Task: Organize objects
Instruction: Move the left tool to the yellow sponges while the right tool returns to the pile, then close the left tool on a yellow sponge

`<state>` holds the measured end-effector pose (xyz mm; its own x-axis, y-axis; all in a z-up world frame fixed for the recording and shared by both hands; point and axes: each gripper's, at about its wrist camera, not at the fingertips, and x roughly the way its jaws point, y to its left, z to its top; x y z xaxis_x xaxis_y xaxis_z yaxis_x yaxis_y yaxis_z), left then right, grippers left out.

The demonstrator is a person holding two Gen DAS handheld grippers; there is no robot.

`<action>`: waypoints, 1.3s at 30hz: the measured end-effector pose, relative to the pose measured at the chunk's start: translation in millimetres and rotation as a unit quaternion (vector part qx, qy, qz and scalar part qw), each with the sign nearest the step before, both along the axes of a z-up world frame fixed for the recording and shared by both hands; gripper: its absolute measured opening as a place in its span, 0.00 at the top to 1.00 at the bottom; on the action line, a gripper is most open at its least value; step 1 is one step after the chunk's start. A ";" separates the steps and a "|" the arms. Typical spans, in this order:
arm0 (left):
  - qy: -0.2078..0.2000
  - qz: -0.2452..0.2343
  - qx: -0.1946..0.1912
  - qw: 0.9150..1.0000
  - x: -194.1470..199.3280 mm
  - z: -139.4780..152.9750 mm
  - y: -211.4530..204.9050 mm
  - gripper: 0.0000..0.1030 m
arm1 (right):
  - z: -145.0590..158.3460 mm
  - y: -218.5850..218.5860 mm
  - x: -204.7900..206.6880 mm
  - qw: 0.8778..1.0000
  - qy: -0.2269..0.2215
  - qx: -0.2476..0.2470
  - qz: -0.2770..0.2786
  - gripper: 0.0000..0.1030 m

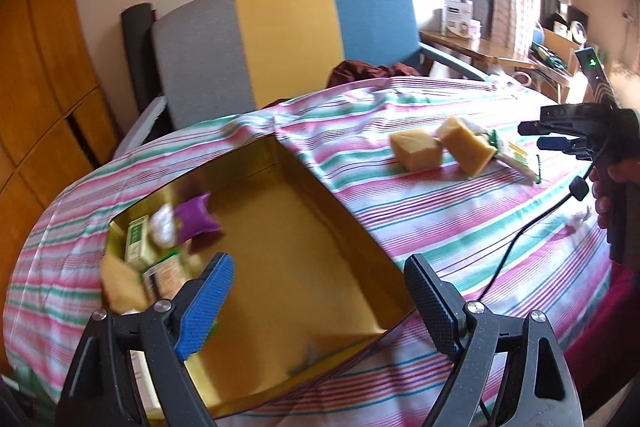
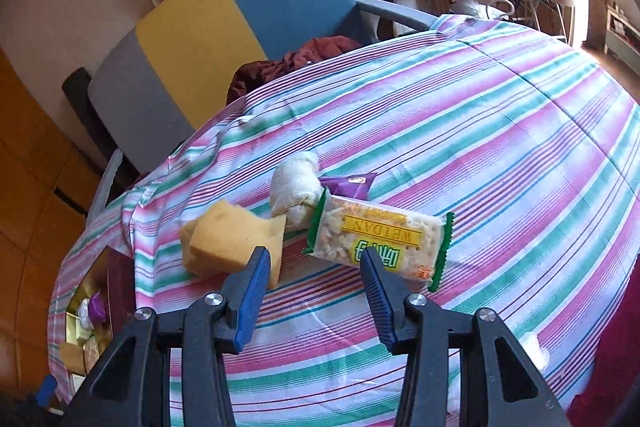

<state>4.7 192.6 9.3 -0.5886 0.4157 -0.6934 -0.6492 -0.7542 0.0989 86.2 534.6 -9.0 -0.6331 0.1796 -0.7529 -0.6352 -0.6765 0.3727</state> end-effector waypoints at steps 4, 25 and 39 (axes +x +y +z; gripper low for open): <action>-0.011 -0.020 0.003 1.000 -1.0 0.0 21.8 0.15 | -1.4 8.8 6.2 1.000 0.008 -0.019 -0.019 0.54; -0.211 -0.058 0.115 0.969 -60.4 -24.3 182.3 0.25 | -3.9 43.2 39.6 0.987 0.082 -0.093 -0.098 0.54; -0.291 -0.027 0.130 0.947 -85.8 -73.2 242.2 0.52 | -13.6 46.9 36.8 0.987 0.072 -0.109 -0.098 0.54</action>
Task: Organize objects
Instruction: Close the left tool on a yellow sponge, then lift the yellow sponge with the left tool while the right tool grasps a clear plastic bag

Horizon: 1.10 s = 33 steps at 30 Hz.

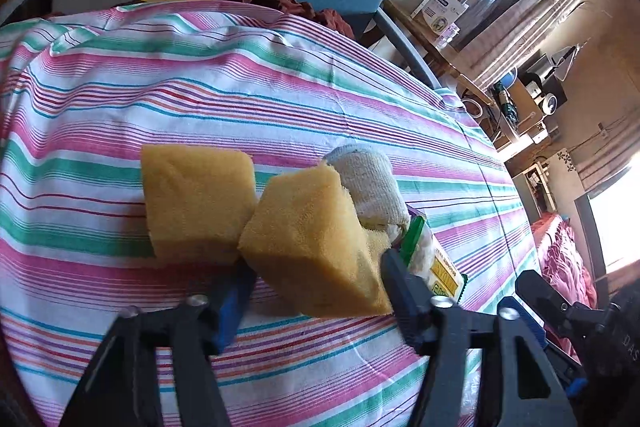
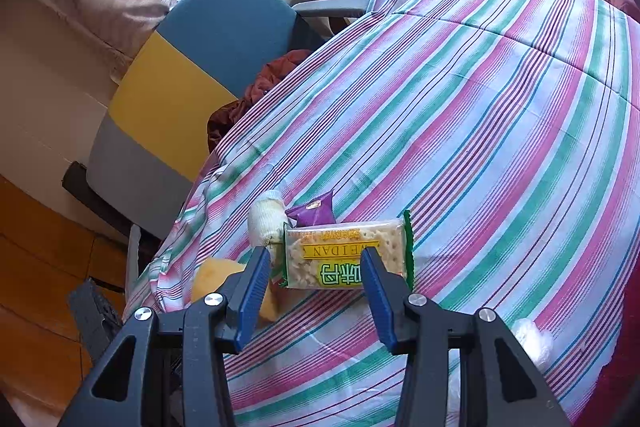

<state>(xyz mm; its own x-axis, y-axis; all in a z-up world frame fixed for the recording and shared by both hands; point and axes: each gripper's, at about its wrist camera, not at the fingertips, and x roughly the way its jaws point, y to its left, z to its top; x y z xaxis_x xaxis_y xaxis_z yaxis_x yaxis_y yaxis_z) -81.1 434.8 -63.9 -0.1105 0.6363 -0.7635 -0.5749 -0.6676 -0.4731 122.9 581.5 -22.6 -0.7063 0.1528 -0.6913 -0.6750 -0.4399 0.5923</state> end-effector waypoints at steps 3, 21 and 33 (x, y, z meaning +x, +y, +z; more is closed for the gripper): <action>0.032 -0.011 0.007 0.999 10.5 7.3 -10.5 0.55 | -2.9 2.6 1.7 1.000 -0.004 -0.005 -0.006 0.54; 0.120 -0.094 -0.036 0.988 94.1 18.4 -141.6 0.55 | -8.9 -7.7 -18.4 0.997 -0.061 0.028 0.034 0.54; 0.158 -0.105 -0.012 0.982 126.5 43.3 -190.7 0.55 | -13.7 -13.8 -24.4 0.991 -0.114 0.048 0.043 0.54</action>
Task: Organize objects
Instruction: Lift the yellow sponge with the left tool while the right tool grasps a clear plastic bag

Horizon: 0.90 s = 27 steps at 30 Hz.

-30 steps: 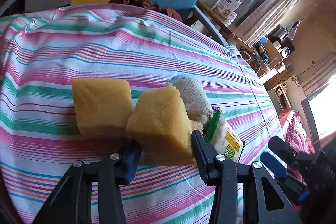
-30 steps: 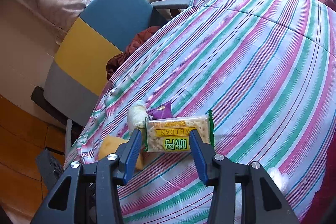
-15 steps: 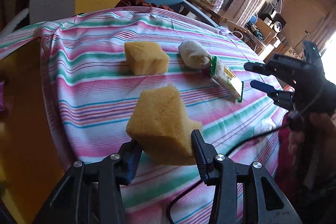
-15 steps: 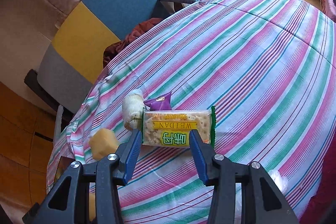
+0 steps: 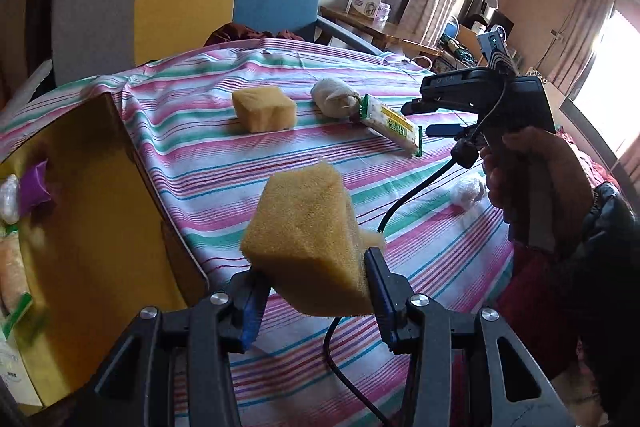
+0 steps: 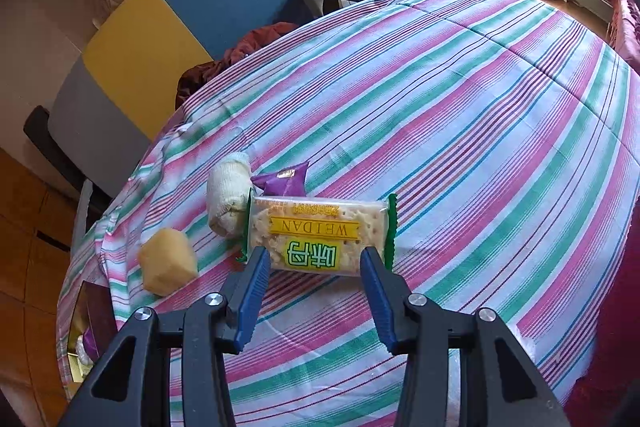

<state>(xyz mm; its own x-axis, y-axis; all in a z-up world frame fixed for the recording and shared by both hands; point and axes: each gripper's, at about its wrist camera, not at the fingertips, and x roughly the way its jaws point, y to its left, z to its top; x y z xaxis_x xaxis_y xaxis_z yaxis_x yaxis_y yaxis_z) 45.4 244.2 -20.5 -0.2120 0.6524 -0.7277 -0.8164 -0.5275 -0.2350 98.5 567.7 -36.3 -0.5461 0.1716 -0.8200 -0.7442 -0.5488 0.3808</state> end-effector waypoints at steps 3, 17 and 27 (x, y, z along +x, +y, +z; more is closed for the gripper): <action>0.010 0.004 0.011 1.000 -1.6 8.4 -14.1 0.55 | 7.2 -6.5 3.5 0.999 -0.017 -0.008 0.027 0.54; -0.012 0.027 0.063 0.998 -13.1 15.5 -44.7 0.55 | 2.0 5.5 60.7 0.979 -0.184 -0.055 0.069 0.54; -0.014 0.045 0.075 0.996 -18.9 16.4 -66.5 0.54 | -28.3 -1.7 34.0 0.974 -0.205 -0.084 0.052 0.54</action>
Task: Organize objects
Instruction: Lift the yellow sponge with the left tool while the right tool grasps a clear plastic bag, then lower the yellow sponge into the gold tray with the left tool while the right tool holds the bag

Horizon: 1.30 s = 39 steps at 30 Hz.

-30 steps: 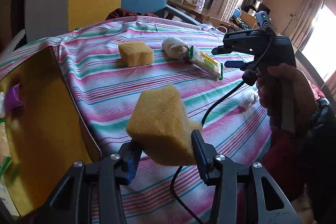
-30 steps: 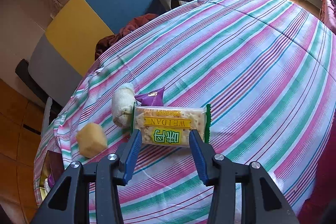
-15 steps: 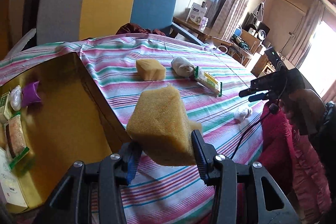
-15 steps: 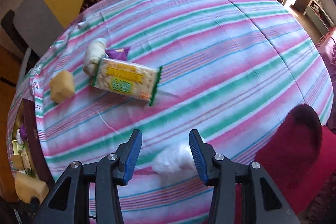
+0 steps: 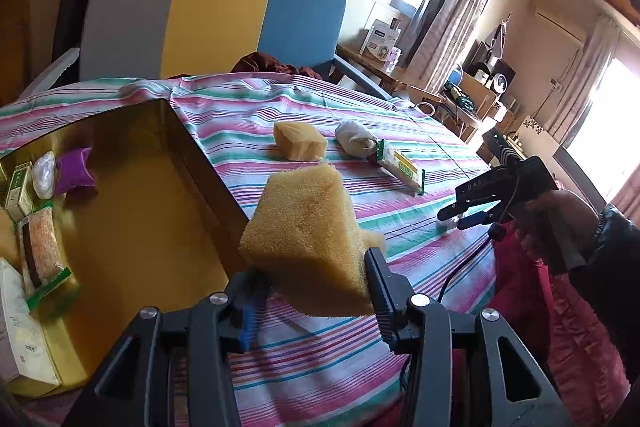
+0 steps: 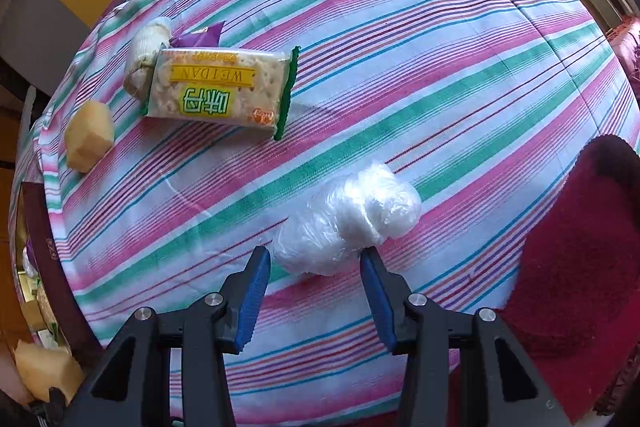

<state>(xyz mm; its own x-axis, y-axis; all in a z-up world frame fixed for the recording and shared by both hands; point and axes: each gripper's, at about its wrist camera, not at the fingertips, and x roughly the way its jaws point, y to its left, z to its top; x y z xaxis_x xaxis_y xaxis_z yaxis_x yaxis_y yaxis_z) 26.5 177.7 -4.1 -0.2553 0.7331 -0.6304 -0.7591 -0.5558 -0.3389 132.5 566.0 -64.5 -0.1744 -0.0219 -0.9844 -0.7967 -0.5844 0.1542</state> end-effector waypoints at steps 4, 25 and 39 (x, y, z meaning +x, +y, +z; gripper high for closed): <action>-0.006 0.010 0.000 1.000 -4.1 -1.9 -8.0 0.54 | -3.5 12.0 2.8 0.998 0.028 -0.003 -0.049 0.54; 0.000 0.017 -0.024 1.000 0.2 -12.9 1.0 0.54 | -7.3 -23.8 -34.3 0.990 0.039 0.117 0.066 0.68; 0.003 0.025 -0.022 0.999 -1.3 -7.7 -8.5 0.54 | -6.4 -35.4 -38.0 0.987 0.031 0.122 0.101 0.68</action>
